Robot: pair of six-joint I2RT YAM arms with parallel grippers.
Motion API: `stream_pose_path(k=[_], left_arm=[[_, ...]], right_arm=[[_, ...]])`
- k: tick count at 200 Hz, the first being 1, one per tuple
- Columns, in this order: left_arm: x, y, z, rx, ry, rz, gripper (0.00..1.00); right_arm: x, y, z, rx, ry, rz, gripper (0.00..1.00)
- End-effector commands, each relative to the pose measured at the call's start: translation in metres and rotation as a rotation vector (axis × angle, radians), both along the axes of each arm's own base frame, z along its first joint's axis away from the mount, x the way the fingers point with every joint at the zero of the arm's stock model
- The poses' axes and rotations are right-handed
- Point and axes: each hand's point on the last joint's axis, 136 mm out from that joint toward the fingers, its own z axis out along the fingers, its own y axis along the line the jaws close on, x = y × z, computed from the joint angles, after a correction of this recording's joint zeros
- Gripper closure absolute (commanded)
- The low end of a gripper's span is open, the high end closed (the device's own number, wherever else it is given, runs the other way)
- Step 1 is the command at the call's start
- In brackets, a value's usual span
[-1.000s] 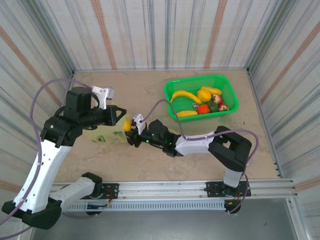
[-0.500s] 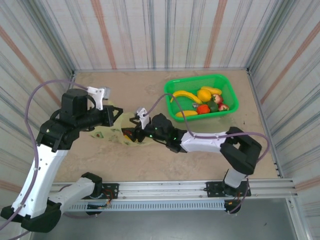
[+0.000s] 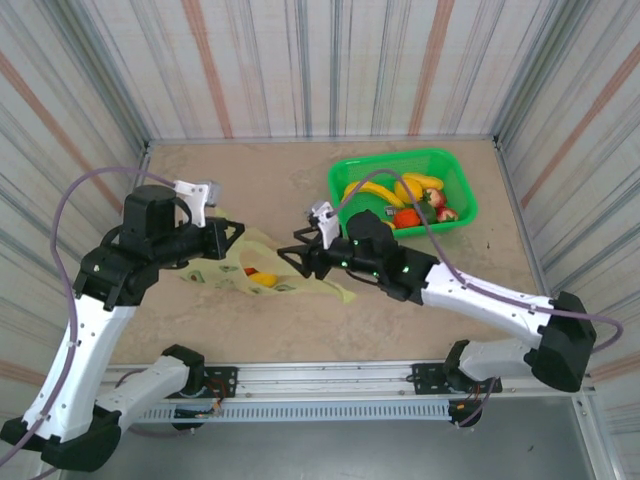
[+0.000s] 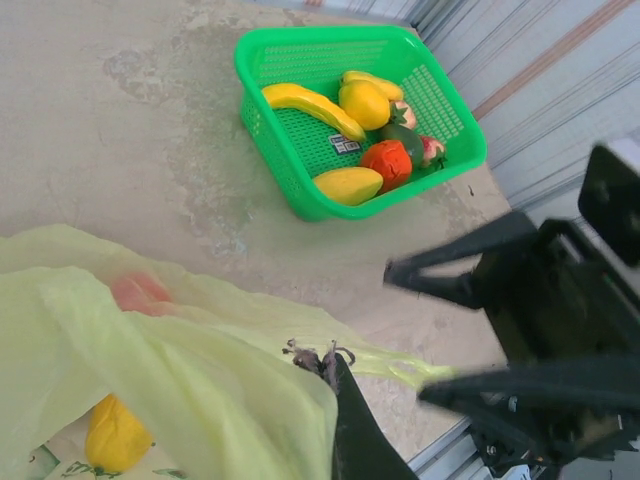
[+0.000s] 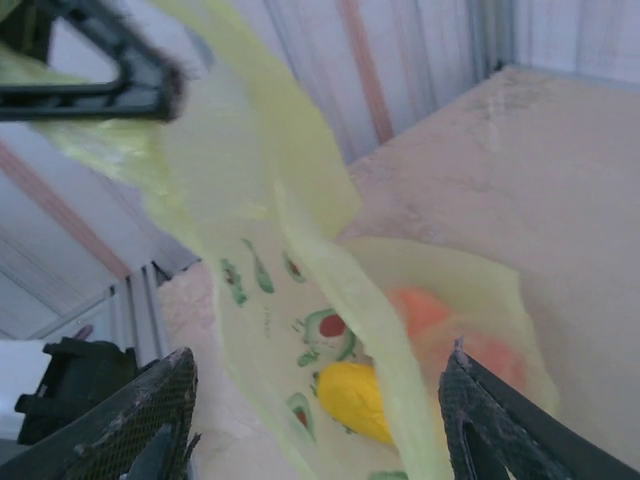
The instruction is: Place the fake fruits into the plastic bag and tie a complex knot
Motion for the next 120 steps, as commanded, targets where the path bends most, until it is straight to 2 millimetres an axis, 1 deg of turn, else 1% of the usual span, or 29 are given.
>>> stream_pose_path(k=[1, 15, 21, 30, 47, 59, 83, 102, 120], left_arm=[[-0.004, 0.000, 0.001, -0.001, -0.013, -0.017, 1.00], [-0.003, 0.000, 0.002, -0.003, -0.014, -0.019, 1.00], [-0.003, -0.001, 0.004, -0.006, -0.016, -0.021, 1.00], [-0.003, -0.001, 0.005, -0.009, -0.015, -0.025, 1.00], [-0.003, -0.003, 0.007, -0.015, -0.016, -0.030, 1.00], [-0.003, -0.004, 0.008, -0.015, -0.015, -0.033, 1.00], [-0.003, -0.005, 0.009, -0.014, -0.018, -0.040, 1.00], [-0.003, -0.007, 0.008, -0.012, -0.016, -0.045, 1.00], [-0.002, -0.008, 0.008, -0.010, -0.017, -0.050, 1.00]], right_arm=[[0.022, -0.039, -0.018, -0.042, 0.156, -0.150, 0.33], [0.050, -0.070, -0.029, -0.028, 0.244, -0.310, 0.39], [0.062, -0.083, -0.034, -0.019, 0.287, -0.379, 0.40], [0.079, -0.103, -0.042, -0.019, 0.342, -0.487, 0.39], [0.102, -0.129, -0.058, -0.059, 0.419, -0.611, 0.36], [0.119, -0.147, -0.070, -0.116, 0.426, -0.675, 0.35], [0.156, -0.197, -0.099, -0.262, 0.505, -0.852, 0.30], [0.182, -0.216, -0.114, -0.389, 0.499, -0.888, 0.27], [0.206, -0.233, -0.131, -0.580, 0.449, -0.932, 0.21]])
